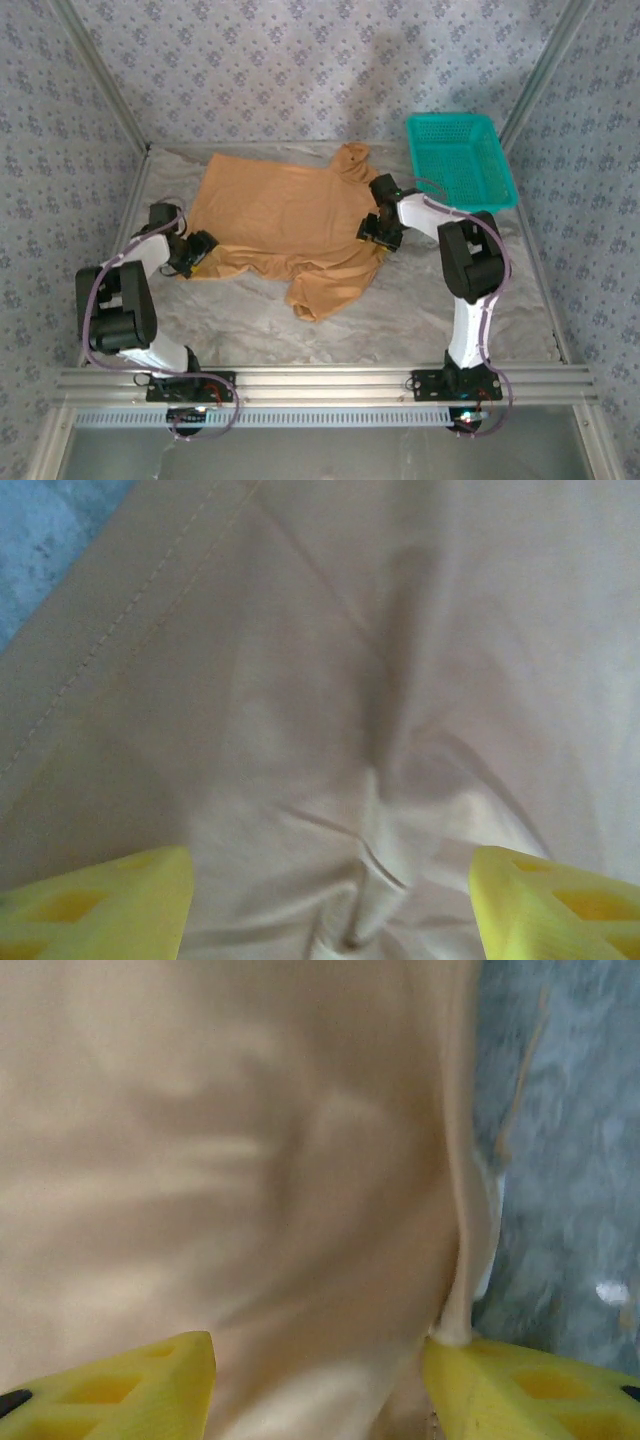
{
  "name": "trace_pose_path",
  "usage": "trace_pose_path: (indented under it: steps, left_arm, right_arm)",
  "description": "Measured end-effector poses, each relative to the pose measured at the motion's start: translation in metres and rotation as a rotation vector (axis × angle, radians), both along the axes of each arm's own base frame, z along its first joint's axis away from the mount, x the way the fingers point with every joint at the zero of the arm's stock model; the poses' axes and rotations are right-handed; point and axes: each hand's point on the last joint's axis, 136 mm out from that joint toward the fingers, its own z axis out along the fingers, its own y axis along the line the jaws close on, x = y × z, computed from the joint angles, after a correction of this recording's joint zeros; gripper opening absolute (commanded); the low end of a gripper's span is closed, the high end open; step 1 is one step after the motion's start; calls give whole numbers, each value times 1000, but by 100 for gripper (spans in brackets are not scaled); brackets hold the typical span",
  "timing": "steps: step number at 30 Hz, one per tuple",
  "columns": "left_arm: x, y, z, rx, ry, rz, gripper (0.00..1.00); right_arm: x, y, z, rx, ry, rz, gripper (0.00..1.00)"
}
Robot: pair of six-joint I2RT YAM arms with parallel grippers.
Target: Fold the inside-out t-shirt
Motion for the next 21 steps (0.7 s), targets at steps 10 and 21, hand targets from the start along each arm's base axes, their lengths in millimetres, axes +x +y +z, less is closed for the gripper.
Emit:
trace_pose_path:
  steps: [10, 21]
  left_arm:
    - [3, 5, -1, 15, -20, -8, 73]
    - [-23, 14, 50, 90, -137, 29, 64]
  right_arm:
    - [94, -39, 4, -70, -44, -21, 60]
    - [16, -47, 61, -157, -77, 67, 55]
